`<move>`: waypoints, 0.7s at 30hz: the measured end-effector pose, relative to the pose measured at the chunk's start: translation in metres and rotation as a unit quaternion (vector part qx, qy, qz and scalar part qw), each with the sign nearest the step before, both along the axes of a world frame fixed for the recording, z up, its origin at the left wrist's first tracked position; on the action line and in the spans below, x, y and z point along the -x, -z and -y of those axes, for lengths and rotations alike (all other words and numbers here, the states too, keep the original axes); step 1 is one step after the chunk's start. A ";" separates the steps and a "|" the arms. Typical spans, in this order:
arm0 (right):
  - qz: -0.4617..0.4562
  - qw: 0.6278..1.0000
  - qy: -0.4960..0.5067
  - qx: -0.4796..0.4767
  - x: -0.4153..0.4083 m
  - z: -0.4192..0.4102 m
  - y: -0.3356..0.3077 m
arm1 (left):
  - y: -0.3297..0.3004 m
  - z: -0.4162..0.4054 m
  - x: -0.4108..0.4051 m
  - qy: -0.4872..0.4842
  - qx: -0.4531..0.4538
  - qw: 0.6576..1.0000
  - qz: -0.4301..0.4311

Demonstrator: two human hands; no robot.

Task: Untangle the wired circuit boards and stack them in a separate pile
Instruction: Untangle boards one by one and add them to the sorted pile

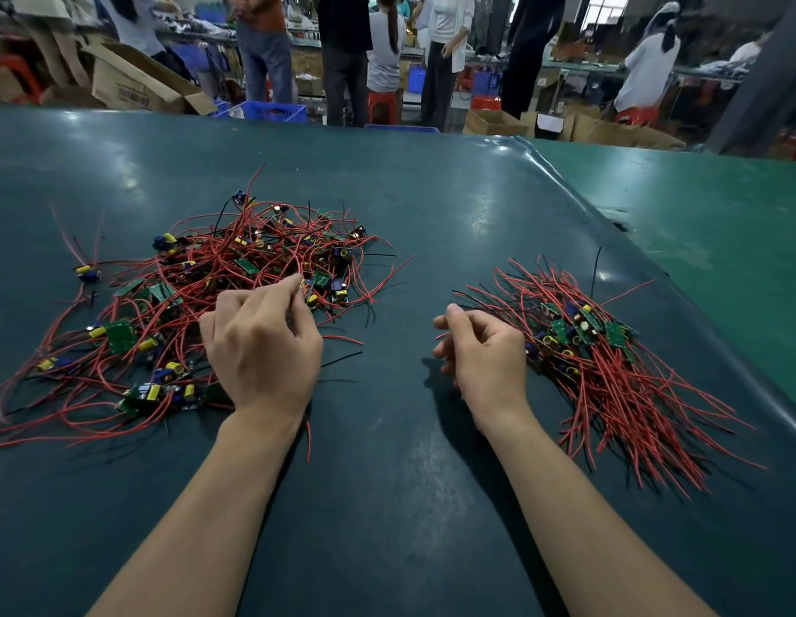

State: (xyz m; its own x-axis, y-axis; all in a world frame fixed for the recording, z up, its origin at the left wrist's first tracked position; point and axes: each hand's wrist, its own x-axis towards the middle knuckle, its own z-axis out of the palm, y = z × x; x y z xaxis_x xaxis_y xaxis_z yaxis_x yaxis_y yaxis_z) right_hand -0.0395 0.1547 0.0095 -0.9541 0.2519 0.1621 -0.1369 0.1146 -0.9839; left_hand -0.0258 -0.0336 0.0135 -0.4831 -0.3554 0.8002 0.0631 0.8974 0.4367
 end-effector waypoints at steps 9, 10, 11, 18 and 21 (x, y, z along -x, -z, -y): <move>-0.041 0.976 -0.084 -0.198 0.001 0.005 0.007 | 0.002 -0.022 -0.007 0.270 0.131 0.947 -0.115; -0.046 0.969 -0.095 -0.222 0.000 0.005 0.007 | 0.002 -0.027 -0.008 0.304 0.122 0.940 -0.097; -0.054 0.963 -0.109 -0.239 0.000 0.004 0.007 | 0.002 -0.032 -0.008 0.333 0.112 0.932 -0.085; -0.077 0.965 -0.160 -0.195 -0.004 0.003 0.004 | 0.003 -0.059 -0.024 0.493 0.158 0.852 -0.074; -0.036 0.995 -0.093 0.001 0.000 0.006 0.001 | 0.002 -0.055 -0.022 0.474 0.096 0.874 -0.051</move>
State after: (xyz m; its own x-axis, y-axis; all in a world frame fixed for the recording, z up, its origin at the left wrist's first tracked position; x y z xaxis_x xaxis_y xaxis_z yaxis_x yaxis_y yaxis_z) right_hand -0.0397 0.1491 0.0085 -0.9703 0.0716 0.2313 -0.2256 0.0796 -0.9710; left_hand -0.0039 0.0211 0.0112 -0.4097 0.3112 0.8575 0.8476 0.4773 0.2318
